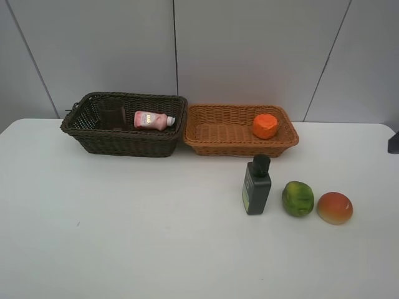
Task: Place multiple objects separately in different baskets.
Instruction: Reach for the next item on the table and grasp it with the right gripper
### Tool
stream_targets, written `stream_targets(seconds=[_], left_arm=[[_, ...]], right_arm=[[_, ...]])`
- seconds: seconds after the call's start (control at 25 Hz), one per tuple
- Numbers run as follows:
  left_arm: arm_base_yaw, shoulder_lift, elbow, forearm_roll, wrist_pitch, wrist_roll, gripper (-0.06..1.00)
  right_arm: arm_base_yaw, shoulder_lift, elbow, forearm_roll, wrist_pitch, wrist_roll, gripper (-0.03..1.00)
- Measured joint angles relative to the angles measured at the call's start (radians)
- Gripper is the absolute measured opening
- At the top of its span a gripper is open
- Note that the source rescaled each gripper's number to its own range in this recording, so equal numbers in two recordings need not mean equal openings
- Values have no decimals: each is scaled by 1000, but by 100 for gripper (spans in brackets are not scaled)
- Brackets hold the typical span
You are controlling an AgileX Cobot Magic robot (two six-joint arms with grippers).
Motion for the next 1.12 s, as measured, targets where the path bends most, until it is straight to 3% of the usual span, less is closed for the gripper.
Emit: stream_targets(seconds=[0.52, 1.12], left_arm=[[0, 0, 0, 0, 0, 0, 94], [0, 0, 0, 0, 0, 0, 94]], right_arm=[[-23, 388, 0, 35, -159, 31, 100], [14, 631, 0, 57, -306, 31, 100]])
